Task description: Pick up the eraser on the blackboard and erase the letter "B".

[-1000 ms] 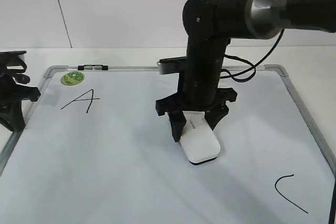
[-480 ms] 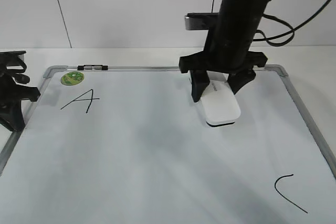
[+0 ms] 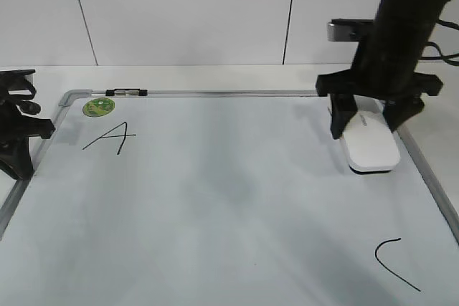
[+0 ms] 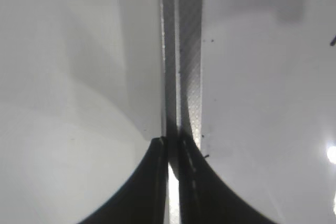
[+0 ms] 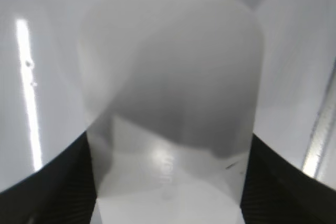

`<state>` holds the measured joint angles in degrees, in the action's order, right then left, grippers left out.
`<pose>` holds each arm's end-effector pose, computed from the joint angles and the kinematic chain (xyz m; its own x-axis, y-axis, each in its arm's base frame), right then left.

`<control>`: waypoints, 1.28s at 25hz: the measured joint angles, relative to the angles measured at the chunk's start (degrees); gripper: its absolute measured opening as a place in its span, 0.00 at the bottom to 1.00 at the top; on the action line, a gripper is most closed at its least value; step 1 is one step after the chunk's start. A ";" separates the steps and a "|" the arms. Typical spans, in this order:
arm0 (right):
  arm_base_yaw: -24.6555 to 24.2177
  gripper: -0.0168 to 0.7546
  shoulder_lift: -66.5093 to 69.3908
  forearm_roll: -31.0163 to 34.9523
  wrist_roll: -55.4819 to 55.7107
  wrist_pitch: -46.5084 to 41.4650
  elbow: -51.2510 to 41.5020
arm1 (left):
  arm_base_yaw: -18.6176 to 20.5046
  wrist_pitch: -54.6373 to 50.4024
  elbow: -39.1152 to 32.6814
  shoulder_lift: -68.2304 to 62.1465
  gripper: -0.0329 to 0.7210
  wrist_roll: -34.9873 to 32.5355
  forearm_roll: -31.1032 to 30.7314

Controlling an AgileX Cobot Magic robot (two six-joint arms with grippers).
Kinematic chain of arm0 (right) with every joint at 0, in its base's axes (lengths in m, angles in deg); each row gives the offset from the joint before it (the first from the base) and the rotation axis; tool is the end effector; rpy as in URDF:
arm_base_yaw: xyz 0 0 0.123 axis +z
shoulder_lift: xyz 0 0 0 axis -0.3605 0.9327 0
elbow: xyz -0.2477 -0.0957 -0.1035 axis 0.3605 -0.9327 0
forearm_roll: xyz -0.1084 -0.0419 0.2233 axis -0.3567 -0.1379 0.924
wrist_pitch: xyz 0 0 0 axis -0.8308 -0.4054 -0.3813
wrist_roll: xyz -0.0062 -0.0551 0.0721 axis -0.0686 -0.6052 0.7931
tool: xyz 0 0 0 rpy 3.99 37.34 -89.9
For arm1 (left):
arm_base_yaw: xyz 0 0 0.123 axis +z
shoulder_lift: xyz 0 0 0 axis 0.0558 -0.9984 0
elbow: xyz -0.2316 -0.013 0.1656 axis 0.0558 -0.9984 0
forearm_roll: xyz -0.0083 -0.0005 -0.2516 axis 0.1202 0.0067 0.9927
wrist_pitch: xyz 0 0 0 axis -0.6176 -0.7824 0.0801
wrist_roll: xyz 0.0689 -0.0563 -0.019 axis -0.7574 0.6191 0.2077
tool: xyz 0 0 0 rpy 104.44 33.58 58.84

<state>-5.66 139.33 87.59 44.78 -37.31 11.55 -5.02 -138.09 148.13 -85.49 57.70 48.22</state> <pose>0.3740 0.1068 0.2390 -0.9956 -0.0606 -0.0718 -0.0643 0.9967 0.0504 0.3674 -0.0202 0.1537 -0.9998 0.0110 -0.0148 0.0124 0.9955 -0.0934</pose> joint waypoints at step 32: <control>-7.89 0.71 -0.70 -7.57 -0.81 0.24 -7.45 | 0.00 0.00 0.00 0.00 0.06 0.00 0.00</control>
<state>-13.55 138.62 80.02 43.98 -37.07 4.10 -5.02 -138.09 148.13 -85.49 57.70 48.22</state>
